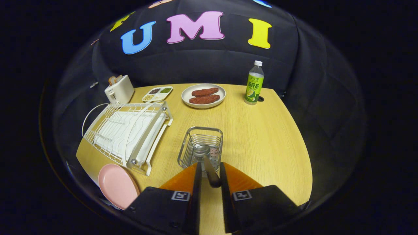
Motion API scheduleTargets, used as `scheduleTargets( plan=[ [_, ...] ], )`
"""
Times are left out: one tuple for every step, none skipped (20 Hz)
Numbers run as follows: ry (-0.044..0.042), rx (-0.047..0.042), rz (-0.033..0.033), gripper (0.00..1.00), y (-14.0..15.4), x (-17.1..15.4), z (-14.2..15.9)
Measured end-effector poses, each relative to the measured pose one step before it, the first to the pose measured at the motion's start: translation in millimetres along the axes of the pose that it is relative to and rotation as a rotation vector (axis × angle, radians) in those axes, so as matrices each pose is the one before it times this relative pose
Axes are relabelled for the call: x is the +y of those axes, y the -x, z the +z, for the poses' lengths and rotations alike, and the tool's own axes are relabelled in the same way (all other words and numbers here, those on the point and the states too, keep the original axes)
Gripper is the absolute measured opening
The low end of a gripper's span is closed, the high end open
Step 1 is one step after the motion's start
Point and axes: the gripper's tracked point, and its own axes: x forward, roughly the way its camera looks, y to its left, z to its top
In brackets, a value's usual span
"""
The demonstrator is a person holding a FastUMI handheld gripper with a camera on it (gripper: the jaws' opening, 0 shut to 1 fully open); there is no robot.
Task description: Take the plate from the dish rack, then take the spoon from the basket and place it into the plate.
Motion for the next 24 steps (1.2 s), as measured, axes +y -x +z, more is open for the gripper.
scheduleTargets(
  plan=[
    [-0.01272,-0.00523,0.03556,0.23,0.06,9.58,0.75],
    [-0.00005,0.00333,-0.00216,0.18,-0.54,3.53,-0.23],
    [-0.00450,-0.00231,0.00054,0.16,0.99,1.23,0.95],
    [-0.00520,0.00165,-0.00095,0.13,-0.49,-0.28,1.12],
    [-0.01056,0.00174,-0.00281,0.11,-1.33,-0.23,1.71],
    [-0.01628,0.00419,-0.00556,0.09,2.91,-0.37,1.15],
    [-0.01702,-0.00969,-0.00045,0.10,2.43,-0.13,5.77],
    [-0.00945,-0.01410,-0.00771,0.10,2.86,-0.91,6.88],
    [0.00164,-0.00712,-0.01079,0.09,3.48,-3.39,6.80],
    [0.00396,-0.00420,-0.00792,0.10,3.72,-1.99,4.19],
    [-0.00052,-0.00589,0.00025,0.10,5.76,-0.55,5.75],
    [-0.00141,-0.00694,0.00056,0.10,7.84,-0.42,6.76],
    [-0.00098,-0.01750,0.00002,0.10,9.68,-0.50,8.48],
    [0.00139,-0.01860,0.00512,0.10,9.81,1.99,8.10],
    [0.00553,-0.01790,0.01132,0.09,11.43,4.03,8.97],
    [0.00872,-0.01940,0.01778,0.09,13.41,6.28,8.41],
    [0.00570,-0.01927,0.02642,0.09,15.09,9.93,9.30],
    [0.00351,-0.01876,0.03981,0.09,13.69,14.86,8.53],
    [-0.00237,-0.01679,0.05589,0.09,13.21,20.58,6.25],
    [-0.00119,-0.00899,0.06755,0.10,10.54,24.57,3.20],
    [-0.00662,0.00564,0.06752,0.09,7.43,25.17,-2.36],
    [-0.00355,0.01641,0.06681,0.09,5.05,24.76,-7.25],
    [-0.00001,0.02702,0.05611,0.09,0.07,23.46,-11.04],
    [0.01383,0.02505,0.03971,0.09,-3.84,16.77,-12.73]
  ],
)
